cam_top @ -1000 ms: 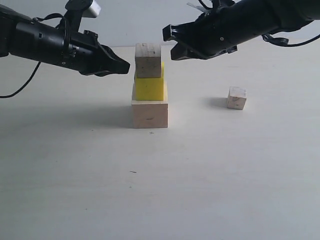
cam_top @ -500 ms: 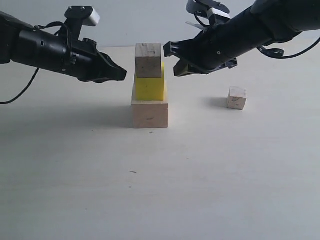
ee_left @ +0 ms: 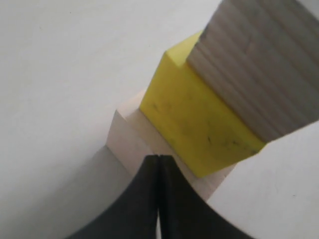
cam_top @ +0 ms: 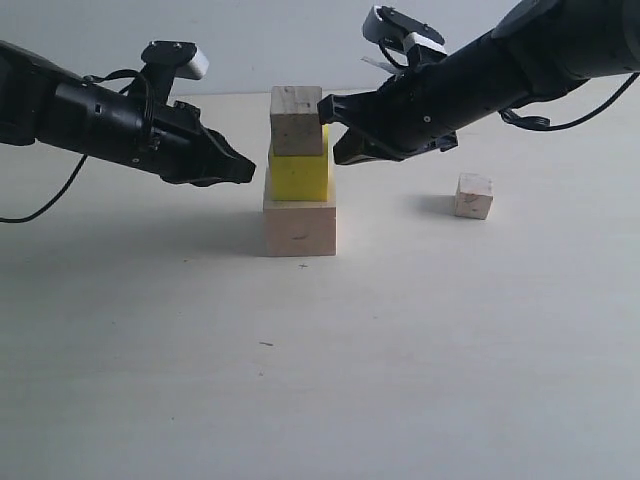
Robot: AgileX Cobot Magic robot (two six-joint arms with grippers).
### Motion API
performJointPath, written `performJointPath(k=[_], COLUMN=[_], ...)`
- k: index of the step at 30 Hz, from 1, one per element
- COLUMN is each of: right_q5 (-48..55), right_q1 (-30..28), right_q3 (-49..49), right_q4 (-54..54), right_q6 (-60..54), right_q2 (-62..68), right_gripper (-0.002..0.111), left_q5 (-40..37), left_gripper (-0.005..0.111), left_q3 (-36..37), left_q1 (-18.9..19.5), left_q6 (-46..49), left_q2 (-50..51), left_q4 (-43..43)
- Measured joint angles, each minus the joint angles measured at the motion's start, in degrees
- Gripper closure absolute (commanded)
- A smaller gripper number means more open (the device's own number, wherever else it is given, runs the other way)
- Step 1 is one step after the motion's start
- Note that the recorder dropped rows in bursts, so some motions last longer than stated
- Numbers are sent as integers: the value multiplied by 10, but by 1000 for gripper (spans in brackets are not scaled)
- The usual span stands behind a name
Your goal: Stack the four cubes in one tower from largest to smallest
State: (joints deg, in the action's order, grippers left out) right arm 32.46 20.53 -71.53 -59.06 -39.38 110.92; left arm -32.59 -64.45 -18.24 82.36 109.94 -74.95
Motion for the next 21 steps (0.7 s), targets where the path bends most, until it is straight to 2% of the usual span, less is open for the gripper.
performJointPath(k=[21], right_q5=[8], right_q1=[0], right_q3=[0], right_q4=[-33], right_q6=[-48], right_q2=[0], right_gripper=[108], left_q5=[-3], left_gripper=[107], left_q3=[0], left_q1=[0], left_q6=[0], left_q2=[0], left_q4=[0])
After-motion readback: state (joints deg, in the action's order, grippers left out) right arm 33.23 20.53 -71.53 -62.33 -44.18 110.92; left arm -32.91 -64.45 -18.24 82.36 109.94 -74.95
